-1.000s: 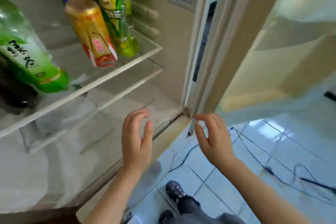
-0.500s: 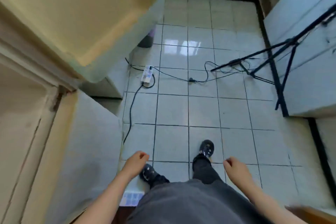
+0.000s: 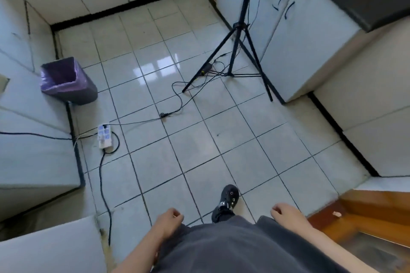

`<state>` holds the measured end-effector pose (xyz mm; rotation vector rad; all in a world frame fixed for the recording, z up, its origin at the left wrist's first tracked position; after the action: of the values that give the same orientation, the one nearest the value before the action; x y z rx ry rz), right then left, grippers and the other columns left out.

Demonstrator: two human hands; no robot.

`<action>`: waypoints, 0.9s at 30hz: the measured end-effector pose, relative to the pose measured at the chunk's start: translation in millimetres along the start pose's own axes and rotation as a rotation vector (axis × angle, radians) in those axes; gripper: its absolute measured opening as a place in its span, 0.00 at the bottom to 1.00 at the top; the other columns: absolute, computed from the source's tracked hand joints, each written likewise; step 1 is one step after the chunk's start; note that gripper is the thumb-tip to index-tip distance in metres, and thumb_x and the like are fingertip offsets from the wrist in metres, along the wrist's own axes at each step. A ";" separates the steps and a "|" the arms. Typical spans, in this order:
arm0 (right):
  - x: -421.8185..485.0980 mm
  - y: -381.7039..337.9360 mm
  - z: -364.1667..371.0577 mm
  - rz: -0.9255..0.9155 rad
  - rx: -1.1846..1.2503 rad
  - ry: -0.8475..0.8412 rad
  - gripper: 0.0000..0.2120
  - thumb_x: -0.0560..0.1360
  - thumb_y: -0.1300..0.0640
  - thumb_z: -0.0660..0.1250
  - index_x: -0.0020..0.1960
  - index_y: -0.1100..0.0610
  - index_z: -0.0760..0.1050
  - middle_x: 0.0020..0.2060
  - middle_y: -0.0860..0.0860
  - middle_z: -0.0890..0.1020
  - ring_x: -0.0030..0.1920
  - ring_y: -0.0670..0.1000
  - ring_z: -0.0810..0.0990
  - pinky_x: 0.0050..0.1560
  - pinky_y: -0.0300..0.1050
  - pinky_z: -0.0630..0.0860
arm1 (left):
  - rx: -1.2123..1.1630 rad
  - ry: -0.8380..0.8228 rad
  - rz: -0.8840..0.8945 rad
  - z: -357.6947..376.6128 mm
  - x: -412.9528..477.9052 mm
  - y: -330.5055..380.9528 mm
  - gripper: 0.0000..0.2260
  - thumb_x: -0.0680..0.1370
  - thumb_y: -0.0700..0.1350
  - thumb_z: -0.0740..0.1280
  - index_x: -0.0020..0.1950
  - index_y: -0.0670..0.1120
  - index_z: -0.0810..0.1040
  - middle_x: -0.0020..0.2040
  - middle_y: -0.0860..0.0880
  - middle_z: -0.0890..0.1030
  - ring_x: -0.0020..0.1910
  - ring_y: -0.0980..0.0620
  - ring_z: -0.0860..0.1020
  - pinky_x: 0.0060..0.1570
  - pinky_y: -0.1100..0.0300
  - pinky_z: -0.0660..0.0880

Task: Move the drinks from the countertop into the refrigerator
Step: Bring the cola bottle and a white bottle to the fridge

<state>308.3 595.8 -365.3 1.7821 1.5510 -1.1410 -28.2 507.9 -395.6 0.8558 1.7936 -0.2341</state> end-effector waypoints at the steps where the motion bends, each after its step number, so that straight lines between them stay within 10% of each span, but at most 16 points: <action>1: 8.1 9.9 -16.3 0.004 0.020 0.018 0.12 0.80 0.52 0.55 0.55 0.55 0.74 0.52 0.50 0.80 0.51 0.49 0.77 0.50 0.42 0.73 | 0.021 0.010 0.024 -5.7 8.9 28.3 0.13 0.80 0.50 0.59 0.60 0.46 0.74 0.59 0.47 0.79 0.59 0.49 0.76 0.54 0.63 0.69; 20: 75.1 110.7 -162.9 0.438 0.853 0.030 0.06 0.80 0.52 0.60 0.45 0.51 0.72 0.53 0.53 0.79 0.51 0.51 0.76 0.59 0.45 0.71 | 0.547 -0.135 0.265 -128.9 183.7 417.4 0.13 0.81 0.48 0.57 0.42 0.44 0.73 0.47 0.45 0.78 0.53 0.44 0.78 0.44 0.59 0.67; 27: 102.3 115.1 -247.4 0.559 1.067 0.263 0.07 0.80 0.53 0.59 0.52 0.53 0.74 0.46 0.48 0.79 0.47 0.45 0.78 0.46 0.36 0.72 | 0.538 -0.069 0.420 -175.1 246.5 619.1 0.14 0.80 0.45 0.62 0.55 0.34 0.76 0.54 0.35 0.80 0.56 0.36 0.77 0.58 0.49 0.73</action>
<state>483.0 827.8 -340.8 2.8665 0.3820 -1.5925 204.8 1156.2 -395.7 1.5598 1.4579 -0.4753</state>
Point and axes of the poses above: each hand's wrist, its own x-axis towards the middle knuckle, its own z-axis out of the palm, y = z × x, the point moved 4 cm from there along x, towards the middle knuckle
